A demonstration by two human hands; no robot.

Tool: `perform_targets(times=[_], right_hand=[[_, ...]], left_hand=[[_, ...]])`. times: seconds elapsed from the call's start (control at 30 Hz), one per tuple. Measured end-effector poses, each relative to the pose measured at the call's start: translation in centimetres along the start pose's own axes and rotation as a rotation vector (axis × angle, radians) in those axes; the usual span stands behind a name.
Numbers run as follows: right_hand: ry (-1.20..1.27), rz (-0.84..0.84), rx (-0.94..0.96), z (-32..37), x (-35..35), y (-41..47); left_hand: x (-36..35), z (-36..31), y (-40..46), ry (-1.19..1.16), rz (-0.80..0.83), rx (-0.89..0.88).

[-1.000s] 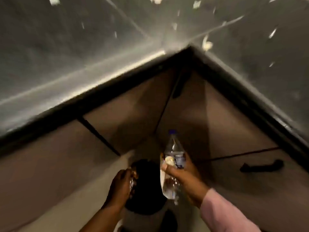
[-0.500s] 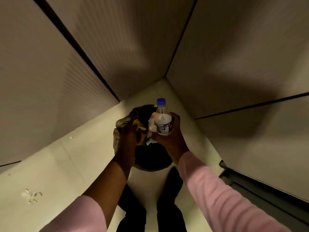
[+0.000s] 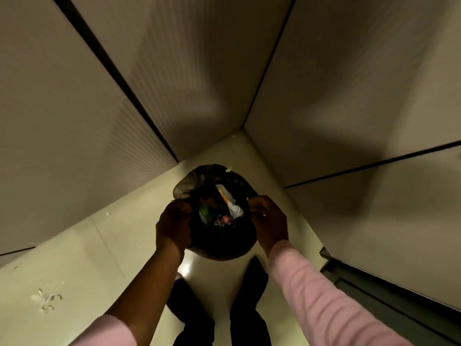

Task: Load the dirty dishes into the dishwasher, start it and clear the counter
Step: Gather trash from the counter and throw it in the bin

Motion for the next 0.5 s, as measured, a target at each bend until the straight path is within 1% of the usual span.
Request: perform_targets(times=[0.07, 0.13, 0.17, 0.2, 0.23, 0.27, 0.3, 0.37, 0.4, 0.47, 0.5], right_hand=[[0.000, -0.034, 0.030, 1.9, 1.5, -1.5], [0.031, -0.028, 0.022, 3.3, 2.6, -2.9], [0.071, -0.021, 0.064, 5.9, 3.6, -4.2], [0.069, -0.023, 0.098, 6.9, 4.0, -5.8], [0.074, -0.037, 0.165, 10.3, 5.3, -7.9], [0.038, -0.039, 0.232, 13.0, 6.2, -10.3], [-0.017, -0.065, 0.346, 16.2, 7.4, -13.0], [-0.099, -0.155, 0.654, 23.6, 10.6, -19.8], [-0.104, -0.194, 0.763, 26.4, 12.2, -22.9], [-0.109, -0.296, 0.939, 32.1, 15.9, -29.0], [-0.104, -0.357, 1.003, 34.6, 17.9, -31.3]], left_hand=[[1.0, -2.7, -1.2, 0.142, -0.005, -0.070], [1.4, -5.6, -2.8, 0.212, -0.020, -0.173], [1.9, -8.9, -3.6, 0.214, -0.028, -0.258], [1.7, -10.6, -4.9, 0.225, -0.005, -0.339], [2.2, -14.5, -5.9, 0.223, 0.009, -0.436], [2.2, -17.7, -7.2, 0.244, 0.045, -0.541], [2.1, -21.1, -8.6, 0.275, 0.082, -0.647], [2.5, -29.8, -12.7, 0.310, 0.149, -0.975], [3.0, -33.7, -15.1, 0.320, 0.161, -1.133], [5.1, -41.4, -19.6, 0.325, 0.149, -1.356], [6.6, -45.1, -21.5, 0.309, 0.106, -1.459]])
Point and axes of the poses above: each hand's wrist, its own y-axis towards the middle knuckle, its own x-axis out of the back of the hand, z = x × y, the point moved 10 cm from there along y, towards the middle knuckle, and after that the axes turned 14 degrees about -x, right-handed, at the moved point
